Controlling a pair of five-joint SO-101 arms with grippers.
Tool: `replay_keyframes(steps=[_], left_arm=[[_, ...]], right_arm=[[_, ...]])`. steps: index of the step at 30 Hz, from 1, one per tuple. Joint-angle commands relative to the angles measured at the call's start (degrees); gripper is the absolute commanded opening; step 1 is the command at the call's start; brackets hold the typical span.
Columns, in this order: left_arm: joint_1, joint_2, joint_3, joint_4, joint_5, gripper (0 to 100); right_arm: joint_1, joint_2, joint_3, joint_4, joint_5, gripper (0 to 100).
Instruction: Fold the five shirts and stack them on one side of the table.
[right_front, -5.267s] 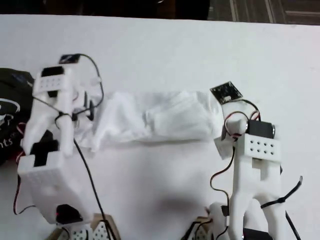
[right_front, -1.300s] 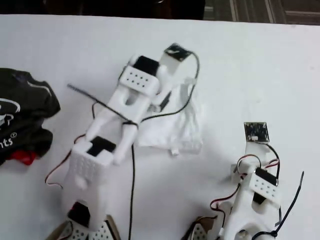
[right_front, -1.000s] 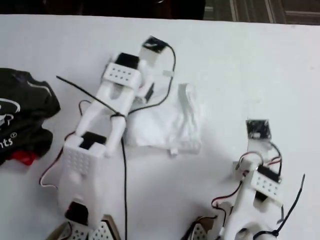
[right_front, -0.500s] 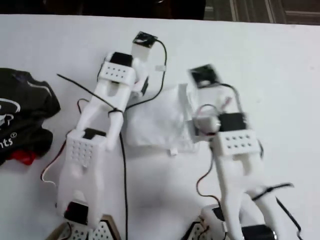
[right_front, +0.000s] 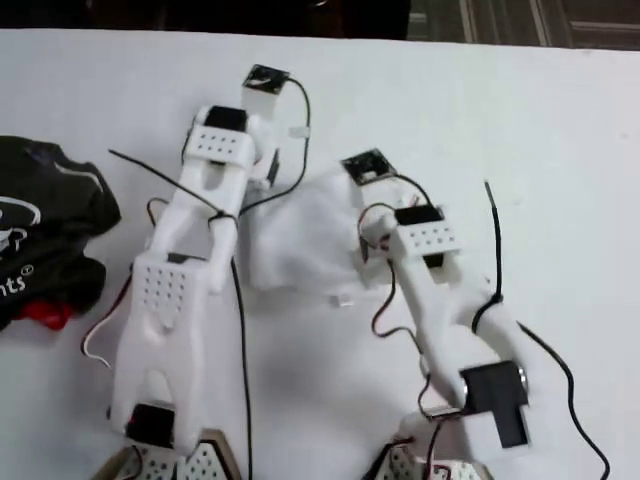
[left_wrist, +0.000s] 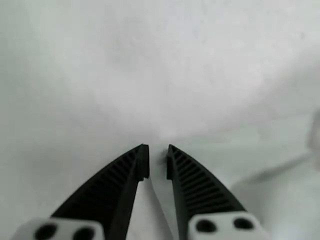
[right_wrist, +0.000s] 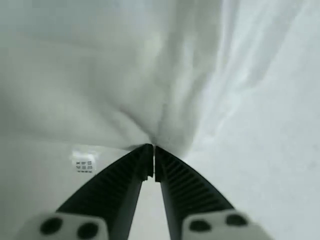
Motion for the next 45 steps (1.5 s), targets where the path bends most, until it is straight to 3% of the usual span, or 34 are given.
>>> replay_keyframes(steps=[1, 11, 15, 21, 27, 38, 45], left_arm=[[-0.88, -0.53, -3.3, -0.35, 0.35, 9], [-0.35, -0.44, -17.8, 12.57, 0.53, 9], [2.11, 0.18, -22.81, 16.7, 0.62, 9], [5.71, 4.84, -19.56, 12.84, 0.7, 9], [4.13, 9.49, -19.65, 10.81, 0.7, 9], [1.49, 9.14, -19.65, 10.46, 0.7, 9], [2.81, 0.97, -19.65, 17.93, 0.7, 9]], right_arm=[[1.54, 1.36, -2.46, -0.75, 0.79, 1.8], [0.57, -17.89, -8.09, 5.49, 0.44, 1.8], [-2.95, -17.54, -8.26, 3.3, 0.18, 1.8], [-4.44, -4.97, -6.77, -0.31, 0.18, 1.8], [-0.66, 3.65, -5.54, 0.57, 0.62, 1.8], [5.85, 3.21, 1.85, 0.57, 6.42, 1.8], [4.7, -9.36, -0.62, 1.98, 6.42, 1.8]])
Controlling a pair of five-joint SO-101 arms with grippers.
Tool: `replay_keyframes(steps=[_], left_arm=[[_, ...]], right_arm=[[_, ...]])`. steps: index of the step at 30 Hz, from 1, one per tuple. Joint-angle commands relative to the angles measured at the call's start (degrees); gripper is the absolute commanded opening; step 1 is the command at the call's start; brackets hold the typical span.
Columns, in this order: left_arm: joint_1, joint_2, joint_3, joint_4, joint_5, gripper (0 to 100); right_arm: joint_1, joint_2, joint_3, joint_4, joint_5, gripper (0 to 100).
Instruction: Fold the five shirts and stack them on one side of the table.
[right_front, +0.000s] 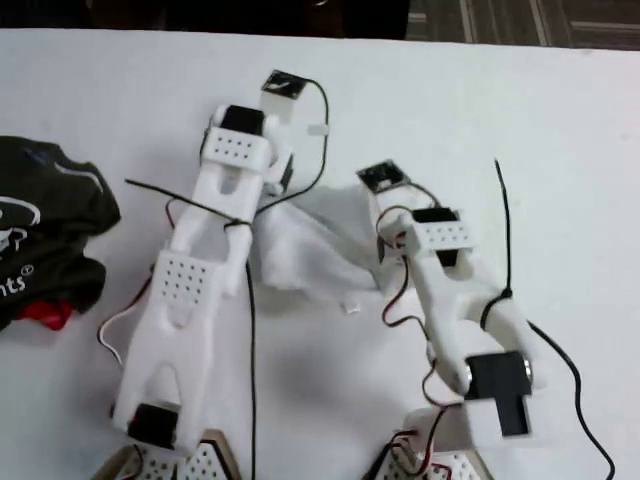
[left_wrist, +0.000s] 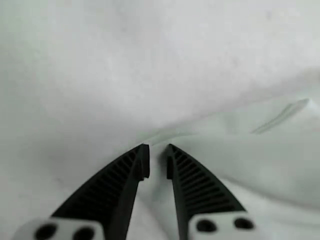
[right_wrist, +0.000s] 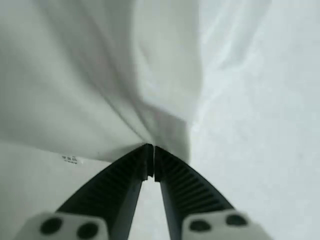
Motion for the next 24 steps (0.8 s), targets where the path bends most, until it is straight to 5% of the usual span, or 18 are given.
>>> replay_keyframes(steps=[1, 7, 13, 24], left_arm=[[-0.09, -9.23, -0.4, 4.92, 0.62, 9], [-1.05, -19.96, 4.53, 8.97, 0.35, 9], [-1.23, -34.64, 27.03, 7.74, 0.53, 9], [1.76, -55.21, 70.46, -15.74, 0.53, 9]], right_arm=[[0.31, -10.07, -2.9, 2.51, 0.44, 1.8], [0.22, -19.47, -7.12, 4.7, 0.26, 1.8], [0.13, -12.7, -15.12, 1.54, -7.21, 1.8], [-2.07, 15.34, -38.07, 3.47, -12.75, 1.8]])
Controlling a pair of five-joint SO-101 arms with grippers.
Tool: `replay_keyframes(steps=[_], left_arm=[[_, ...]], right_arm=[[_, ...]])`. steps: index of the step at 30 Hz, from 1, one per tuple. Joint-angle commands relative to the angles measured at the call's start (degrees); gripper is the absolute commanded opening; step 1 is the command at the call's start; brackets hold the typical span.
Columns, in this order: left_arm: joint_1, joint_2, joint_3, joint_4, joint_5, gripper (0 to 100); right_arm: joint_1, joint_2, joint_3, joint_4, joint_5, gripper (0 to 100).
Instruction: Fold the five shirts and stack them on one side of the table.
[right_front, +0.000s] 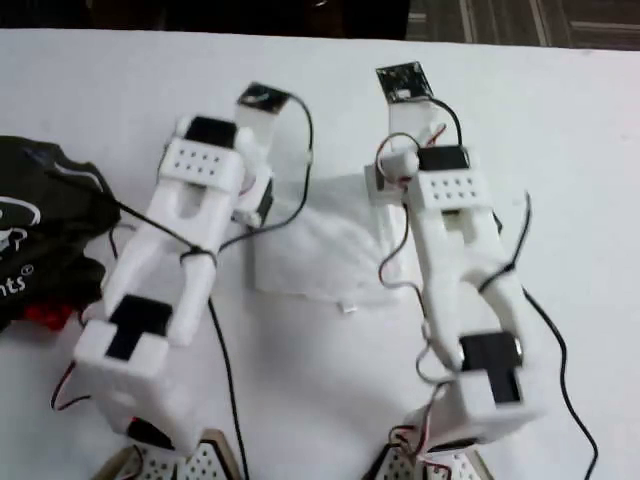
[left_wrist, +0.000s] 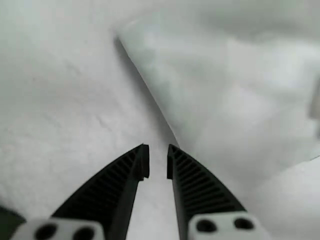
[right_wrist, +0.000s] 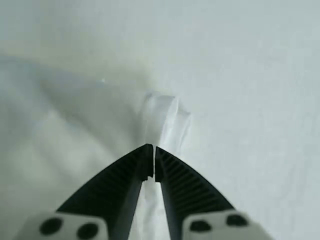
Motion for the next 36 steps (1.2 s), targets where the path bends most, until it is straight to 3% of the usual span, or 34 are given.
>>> replay_keyframes(steps=[1, 12, 24, 29, 36], left_arm=[[2.02, -6.77, 9.8, -7.56, 0.62, 9], [3.96, -8.26, 26.51, -24.18, 0.44, 9], [3.87, -8.35, 36.53, -33.67, 0.26, 9], [3.87, -8.7, 33.45, -31.82, 0.35, 9], [3.78, -8.79, 22.37, -20.22, 0.7, 9]], right_arm=[[-1.01, 6.2, -8.88, 1.8, -0.44, 1.8], [0.04, 22.9, -23.03, 4.79, -0.18, 1.8], [2.15, 28.97, -29.27, 5.93, -0.35, 1.8], [1.71, 23.87, -32.35, 11.82, -0.35, 1.8], [1.63, 16.22, -32.53, 17.36, -0.44, 2.2]])
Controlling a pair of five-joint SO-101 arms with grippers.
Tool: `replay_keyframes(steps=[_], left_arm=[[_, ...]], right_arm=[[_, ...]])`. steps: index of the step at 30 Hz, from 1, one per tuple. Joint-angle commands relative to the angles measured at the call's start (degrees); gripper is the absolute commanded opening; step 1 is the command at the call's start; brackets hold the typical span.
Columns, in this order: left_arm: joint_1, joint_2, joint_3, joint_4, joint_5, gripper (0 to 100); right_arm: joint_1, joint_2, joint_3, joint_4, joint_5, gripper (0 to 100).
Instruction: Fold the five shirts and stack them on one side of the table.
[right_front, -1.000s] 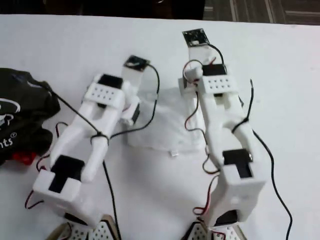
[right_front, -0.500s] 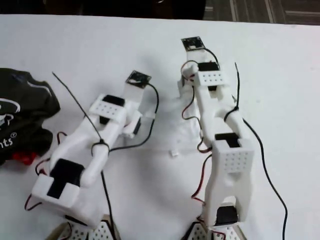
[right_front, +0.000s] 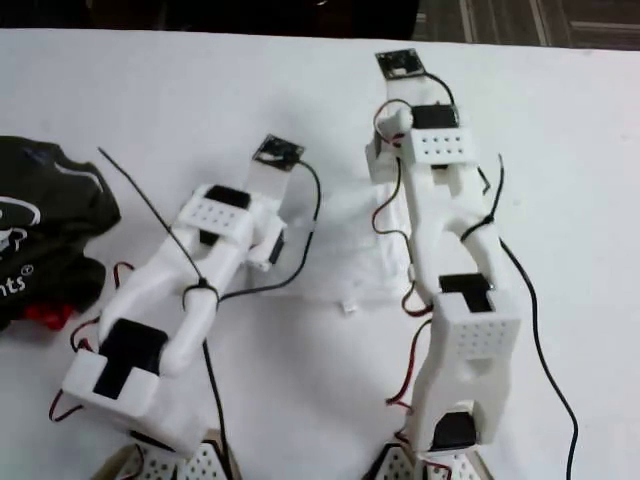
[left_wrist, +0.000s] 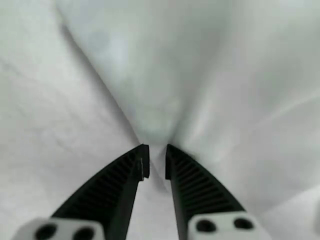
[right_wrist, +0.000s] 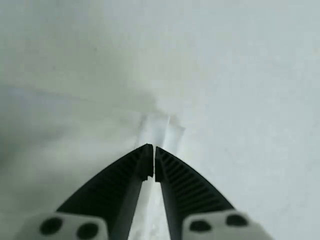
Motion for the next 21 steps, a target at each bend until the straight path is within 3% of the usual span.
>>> replay_keyframes(steps=[1, 6, 11, 15, 21], left_arm=[[-0.18, -1.32, -7.08, 5.89, 0.7, 9], [-4.04, -1.32, -14.64, 11.25, 0.7, 12], [-8.79, -1.32, -20.35, 16.97, 0.35, 15], [-12.66, -1.14, -20.79, 16.97, 0.26, 15], [-17.93, -1.14, -20.79, 16.79, 0.0, 15]], right_arm=[[-0.4, -6.73, -2.29, 2.95, -0.44, 3.7], [-1.45, -9.01, -2.2, 7.25, -0.44, 19.6], [-4.09, -8.92, -0.62, 9.63, -0.44, 20.4], [-6.02, -8.66, 2.99, 7.69, -3.16, 21.2], [-6.29, -4.53, 7.38, 3.38, -4.84, 36.7]])
